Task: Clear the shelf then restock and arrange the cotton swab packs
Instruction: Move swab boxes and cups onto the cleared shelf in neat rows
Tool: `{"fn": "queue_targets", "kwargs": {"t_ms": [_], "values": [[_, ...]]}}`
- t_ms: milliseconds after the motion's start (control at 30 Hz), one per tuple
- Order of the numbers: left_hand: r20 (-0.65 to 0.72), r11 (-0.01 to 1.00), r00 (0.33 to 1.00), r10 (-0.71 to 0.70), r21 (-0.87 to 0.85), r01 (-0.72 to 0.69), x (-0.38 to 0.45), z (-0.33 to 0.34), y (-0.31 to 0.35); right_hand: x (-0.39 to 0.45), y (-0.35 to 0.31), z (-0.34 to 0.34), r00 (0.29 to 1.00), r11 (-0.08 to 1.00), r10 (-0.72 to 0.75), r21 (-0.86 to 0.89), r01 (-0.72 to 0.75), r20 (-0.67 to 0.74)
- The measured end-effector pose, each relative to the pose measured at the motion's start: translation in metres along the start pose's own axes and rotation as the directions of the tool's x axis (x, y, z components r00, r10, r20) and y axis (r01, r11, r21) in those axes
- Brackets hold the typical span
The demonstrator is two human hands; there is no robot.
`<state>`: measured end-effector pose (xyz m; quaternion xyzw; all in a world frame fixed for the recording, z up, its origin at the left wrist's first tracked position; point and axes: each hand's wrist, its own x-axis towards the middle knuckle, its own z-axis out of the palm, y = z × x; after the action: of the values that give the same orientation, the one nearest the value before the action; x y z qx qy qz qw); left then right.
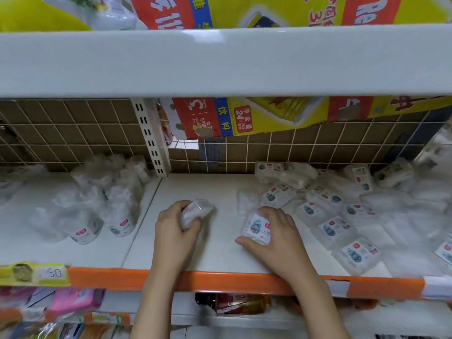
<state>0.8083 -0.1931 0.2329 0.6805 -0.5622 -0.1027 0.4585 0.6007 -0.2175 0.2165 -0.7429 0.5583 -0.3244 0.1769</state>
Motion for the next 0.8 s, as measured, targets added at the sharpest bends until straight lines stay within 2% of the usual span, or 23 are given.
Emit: {"fn": "queue_targets", "kwargs": {"t_ms": [300, 500, 667, 800], "values": [[-0.067, 0.997, 0.997, -0.039, -0.074, 0.034, -0.003, -0.012, -0.005, 0.002, -0.014, 0.013, 0.997, 0.999, 0.018, -0.042, -0.015, 0.081], [-0.050, 0.970, 0.998, 0.049, -0.235, -0.059, -0.005, -0.012, 0.006, 0.008, -0.012, 0.012, 0.992, 0.999, -0.019, -0.046, 0.025, 0.125], [-0.141, 0.984, 0.989, 0.048, -0.161, -0.071, -0.003, -0.014, 0.004, 0.012, -0.011, 0.014, 0.992, 0.998, -0.041, -0.043, 0.047, 0.121], [-0.237, 0.979, 0.969, 0.068, -0.171, -0.110, 0.001, -0.028, -0.004, 0.020, -0.021, 0.025, 0.986, 0.998, -0.064, 0.011, 0.063, 0.156]]}}
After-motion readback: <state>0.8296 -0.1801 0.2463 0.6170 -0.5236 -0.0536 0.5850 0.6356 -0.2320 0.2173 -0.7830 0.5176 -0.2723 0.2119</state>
